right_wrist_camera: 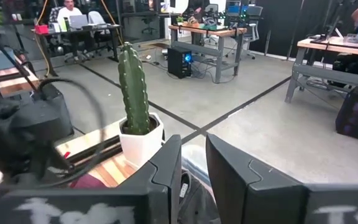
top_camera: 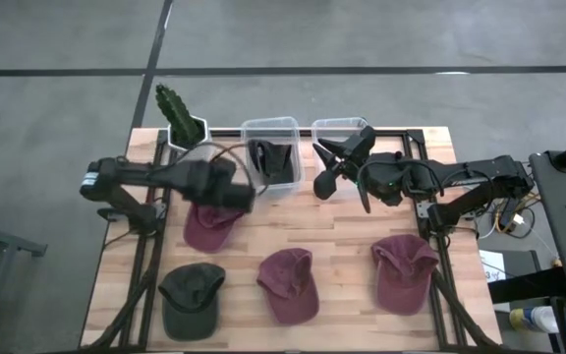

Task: Pick & Place hat
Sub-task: Put the gray cap into the left transparent bin

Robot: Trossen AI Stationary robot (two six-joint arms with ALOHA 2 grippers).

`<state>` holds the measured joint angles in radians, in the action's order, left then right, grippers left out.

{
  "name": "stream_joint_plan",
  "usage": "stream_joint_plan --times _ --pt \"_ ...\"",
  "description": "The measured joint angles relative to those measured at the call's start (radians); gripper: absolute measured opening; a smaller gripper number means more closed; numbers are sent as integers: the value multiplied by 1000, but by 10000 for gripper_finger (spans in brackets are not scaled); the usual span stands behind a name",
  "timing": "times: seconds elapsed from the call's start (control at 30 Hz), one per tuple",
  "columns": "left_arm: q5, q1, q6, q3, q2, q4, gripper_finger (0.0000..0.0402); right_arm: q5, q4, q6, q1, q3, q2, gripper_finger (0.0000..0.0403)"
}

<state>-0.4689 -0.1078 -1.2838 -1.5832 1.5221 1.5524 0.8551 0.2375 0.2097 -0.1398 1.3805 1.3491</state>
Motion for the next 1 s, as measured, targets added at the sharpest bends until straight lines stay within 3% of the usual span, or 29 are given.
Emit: stream_joint_plan --times 0.2,0.4,0.5,0.73,1.0 --pt "55 -86 -196 166 -75 -6 160 -37 6 0 0 0 0 68" --pt "351 -161 -372 311 -135 -30 160 -50 19 22 0 0 0 68" --pt "437 -216 -465 358 -148 -63 160 -53 21 22 0 0 0 68" --pt "541 -369 -680 373 -144 -113 160 -53 21 23 0 0 0 68" --pt "572 -558 -967 378 -143 -146 160 -53 21 23 0 -1 0 68"
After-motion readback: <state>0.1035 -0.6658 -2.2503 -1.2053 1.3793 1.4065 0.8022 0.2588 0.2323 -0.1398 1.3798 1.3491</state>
